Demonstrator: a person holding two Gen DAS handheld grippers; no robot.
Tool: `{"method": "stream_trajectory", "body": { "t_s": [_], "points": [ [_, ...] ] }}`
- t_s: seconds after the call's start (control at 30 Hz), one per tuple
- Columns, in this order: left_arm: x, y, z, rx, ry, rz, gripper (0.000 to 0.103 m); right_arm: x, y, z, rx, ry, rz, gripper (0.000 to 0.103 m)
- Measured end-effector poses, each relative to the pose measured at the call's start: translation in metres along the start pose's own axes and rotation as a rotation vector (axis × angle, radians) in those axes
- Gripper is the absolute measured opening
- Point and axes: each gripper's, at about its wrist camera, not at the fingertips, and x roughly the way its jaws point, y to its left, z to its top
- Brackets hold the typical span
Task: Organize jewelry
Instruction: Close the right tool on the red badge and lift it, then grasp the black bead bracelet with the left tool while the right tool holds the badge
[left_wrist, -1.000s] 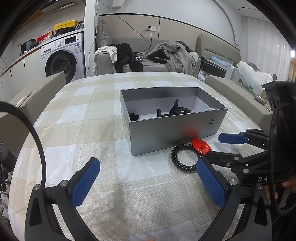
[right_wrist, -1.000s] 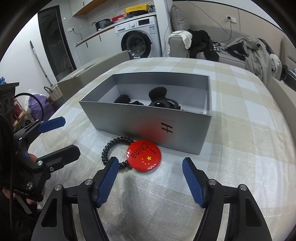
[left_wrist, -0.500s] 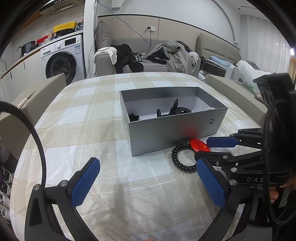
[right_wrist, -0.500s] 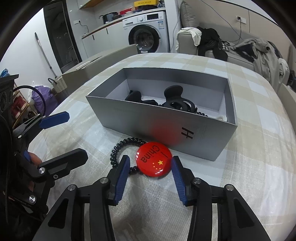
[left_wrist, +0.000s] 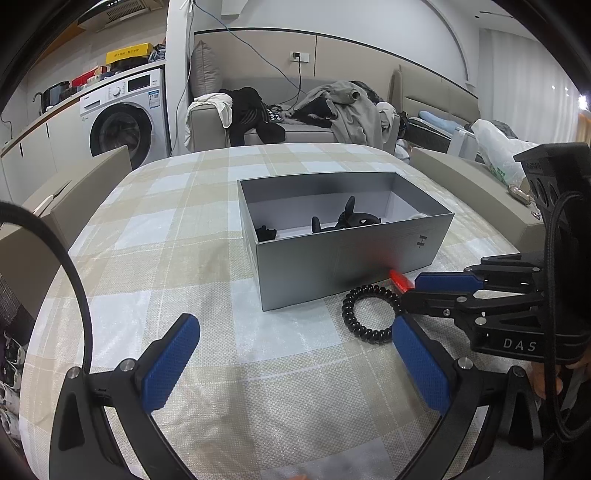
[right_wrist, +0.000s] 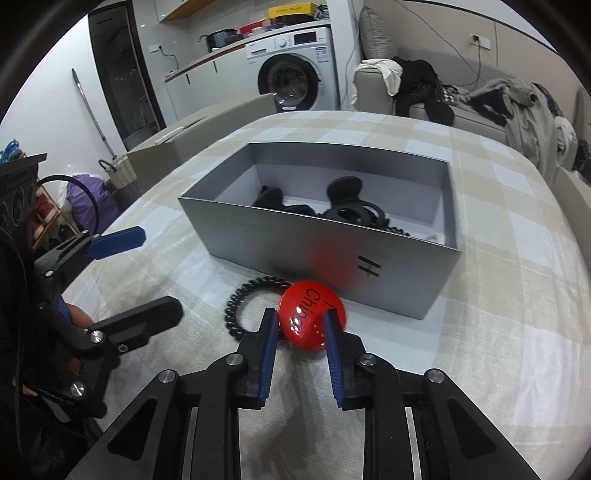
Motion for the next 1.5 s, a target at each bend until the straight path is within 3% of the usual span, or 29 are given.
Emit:
{"method": "stream_trajectory", "body": {
  "t_s": [0.27,0.43,0.5,0.6,0.67,0.73,0.9,1.17,1.5],
  "points": [
    [0.000,-0.001,0.000,0.002,0.001,0.000,0.102,-0.006,-0.007,-0.010,-0.002,0.021,-0.098,0.030],
    [0.001,-0.001,0.000,0.001,0.001,-0.001,0.102,0.001,-0.005,-0.007,-0.016,0.036,-0.155,0.044],
    [0.001,-0.001,-0.001,0.000,0.003,-0.002,0.102,0.003,-0.005,-0.006,-0.018,0.040,-0.172,0.054],
    [0.001,-0.002,-0.001,0.001,0.003,-0.002,0.102,0.005,-0.005,-0.004,-0.020,0.036,-0.177,0.056],
    [0.001,-0.002,0.000,0.002,0.003,-0.002,0.102,0.006,-0.006,-0.003,-0.016,0.035,-0.178,0.054],
    [0.001,-0.002,-0.001,0.002,0.003,-0.002,0.102,0.006,-0.007,-0.001,-0.018,0.030,-0.180,0.042],
    [0.002,-0.002,-0.001,0.003,0.006,-0.006,0.102,-0.001,-0.005,-0.007,-0.028,0.027,-0.159,0.041],
    [0.003,0.000,0.001,-0.005,0.014,-0.011,0.102,-0.030,-0.012,-0.011,0.028,-0.075,-0.088,0.042],
    [0.016,0.001,0.008,-0.049,0.085,-0.018,0.101,-0.042,-0.024,-0.013,0.066,-0.114,-0.077,0.042]
  ]
}}
